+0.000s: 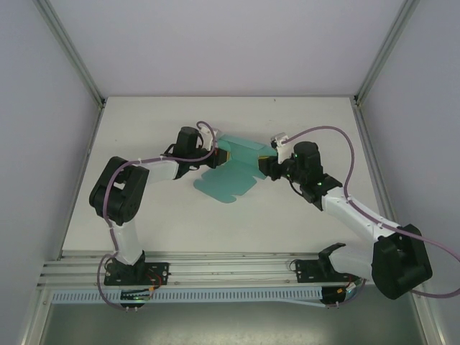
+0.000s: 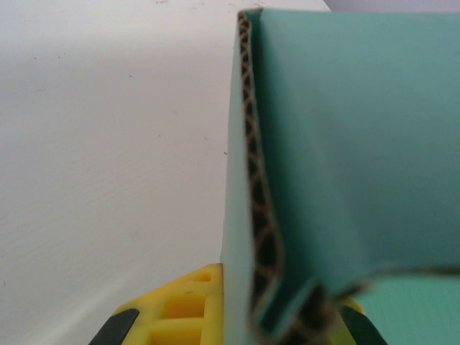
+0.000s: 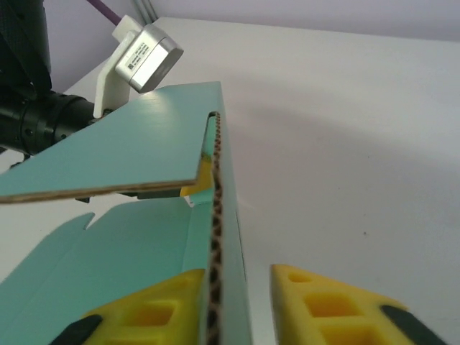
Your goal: Assemble paper box
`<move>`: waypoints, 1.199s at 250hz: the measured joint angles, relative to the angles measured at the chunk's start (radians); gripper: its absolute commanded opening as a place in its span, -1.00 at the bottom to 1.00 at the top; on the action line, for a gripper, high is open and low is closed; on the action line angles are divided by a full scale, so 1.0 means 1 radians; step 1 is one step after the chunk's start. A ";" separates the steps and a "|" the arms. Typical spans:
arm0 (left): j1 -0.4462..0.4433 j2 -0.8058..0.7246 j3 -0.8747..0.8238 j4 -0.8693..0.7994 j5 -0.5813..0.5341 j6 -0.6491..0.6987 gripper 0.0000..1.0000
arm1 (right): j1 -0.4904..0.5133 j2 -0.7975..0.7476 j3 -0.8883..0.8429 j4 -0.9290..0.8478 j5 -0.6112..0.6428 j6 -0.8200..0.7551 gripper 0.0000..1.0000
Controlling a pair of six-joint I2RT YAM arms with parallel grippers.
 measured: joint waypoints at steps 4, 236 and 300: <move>0.000 0.000 0.000 0.000 0.000 -0.001 -1.00 | 0.000 0.001 0.003 -0.002 -0.003 -0.005 -0.78; 0.042 -0.040 -0.053 0.123 0.142 -0.050 -0.77 | -0.016 -0.012 0.089 -0.144 -0.192 -0.081 -1.00; 0.018 -0.039 -0.018 0.059 0.034 -0.032 -1.00 | -0.021 -0.013 0.089 -0.148 -0.204 -0.077 -1.00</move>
